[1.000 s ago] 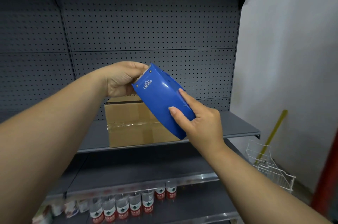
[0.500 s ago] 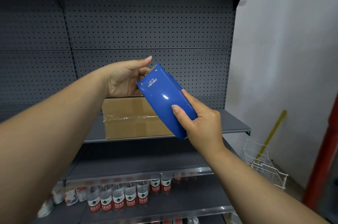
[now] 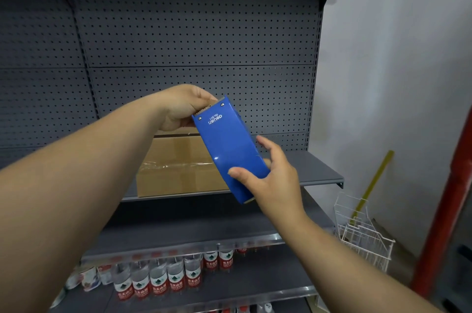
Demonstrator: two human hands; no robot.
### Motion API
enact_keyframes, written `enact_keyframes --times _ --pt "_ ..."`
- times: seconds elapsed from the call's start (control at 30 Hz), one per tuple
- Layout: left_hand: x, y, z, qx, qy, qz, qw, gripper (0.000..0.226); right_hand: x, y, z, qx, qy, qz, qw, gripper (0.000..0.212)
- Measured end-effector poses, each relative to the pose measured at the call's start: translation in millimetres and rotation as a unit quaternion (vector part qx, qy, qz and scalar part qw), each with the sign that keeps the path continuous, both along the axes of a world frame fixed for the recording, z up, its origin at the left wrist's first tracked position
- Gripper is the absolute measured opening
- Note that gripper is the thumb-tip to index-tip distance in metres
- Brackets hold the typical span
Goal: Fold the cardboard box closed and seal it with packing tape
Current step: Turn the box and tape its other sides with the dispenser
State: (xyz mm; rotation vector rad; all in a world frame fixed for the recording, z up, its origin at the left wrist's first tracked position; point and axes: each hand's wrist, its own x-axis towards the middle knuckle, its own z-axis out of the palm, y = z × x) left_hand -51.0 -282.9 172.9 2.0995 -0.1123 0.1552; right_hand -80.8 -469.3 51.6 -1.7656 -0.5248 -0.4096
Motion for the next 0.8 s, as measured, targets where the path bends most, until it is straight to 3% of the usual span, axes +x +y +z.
enact_keyframes --times 0.13,0.17,0.33,0.6,0.8 --pt "19.7 0.2 4.8 0.090 -0.021 0.010 0.996 0.023 16.9 11.3 -2.8 -0.003 0.038 0.022 0.999 0.029" --pt "26.1 0.8 6.5 0.114 -0.023 0.012 0.993 0.022 21.6 15.1 -3.0 0.012 0.043 0.029 0.999 0.028" --pt "57.0 -0.5 16.1 0.204 -0.055 0.031 0.977 0.020 45.0 35.8 -2.5 0.092 0.062 -0.004 0.994 0.049" --pt "98.7 0.3 4.4 0.232 -0.095 0.031 0.968 0.024 64.9 58.0 -23.2 0.152 0.069 -0.076 0.983 0.047" --pt "121.5 8.4 -9.3 0.145 -0.126 0.044 0.981 0.024 74.7 60.6 -37.2 0.171 0.080 -0.087 0.978 0.046"
